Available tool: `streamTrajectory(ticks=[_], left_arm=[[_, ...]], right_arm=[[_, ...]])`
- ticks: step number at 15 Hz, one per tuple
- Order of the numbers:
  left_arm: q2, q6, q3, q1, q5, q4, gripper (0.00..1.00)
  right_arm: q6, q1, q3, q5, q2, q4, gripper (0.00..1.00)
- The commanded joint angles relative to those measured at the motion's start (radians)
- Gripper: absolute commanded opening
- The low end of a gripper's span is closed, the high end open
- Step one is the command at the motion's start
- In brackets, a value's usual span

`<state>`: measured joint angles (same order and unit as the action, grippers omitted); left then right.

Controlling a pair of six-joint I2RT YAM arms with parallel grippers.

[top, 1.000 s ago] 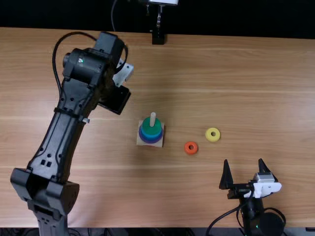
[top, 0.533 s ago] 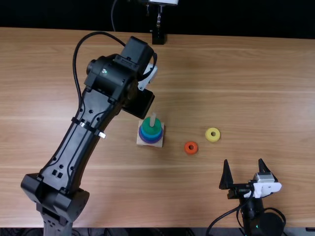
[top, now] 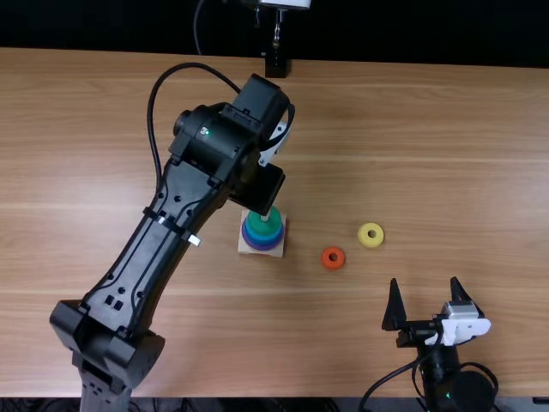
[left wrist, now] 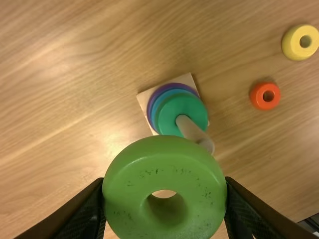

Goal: Build the Hanoi tower: stack the rings onto the peg from bottom to top in this color order: purple, dark blue, light blue, dark green, light green, yellow, orange.

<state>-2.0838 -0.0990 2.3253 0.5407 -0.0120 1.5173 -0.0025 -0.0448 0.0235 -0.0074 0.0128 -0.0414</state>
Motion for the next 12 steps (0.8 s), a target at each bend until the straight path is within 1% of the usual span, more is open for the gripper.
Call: streamTrajectory(ticks=[1,4,9,12], left_arm=[[-0.027,-0.015,0.032,0.022,-0.010,0.001,0.00],[-0.050,-0.019,0.034,0.041,-0.010,-0.001,0.00],[-0.065,-0.019,0.032,0.047,-0.010,0.001,0.00],[-0.085,-0.021,0.029,0.062,-0.010,-0.001,0.00]], right_arm=[[-0.005,0.008,-0.010,-0.002,-0.013,0.003,1.00],[-0.005,0.008,-0.010,-0.002,-0.013,0.003,1.00],[-0.005,0.008,-0.010,-0.002,-0.013,0.003,1.00],[-0.005,0.010,-0.010,-0.002,-0.013,0.003,1.00]])
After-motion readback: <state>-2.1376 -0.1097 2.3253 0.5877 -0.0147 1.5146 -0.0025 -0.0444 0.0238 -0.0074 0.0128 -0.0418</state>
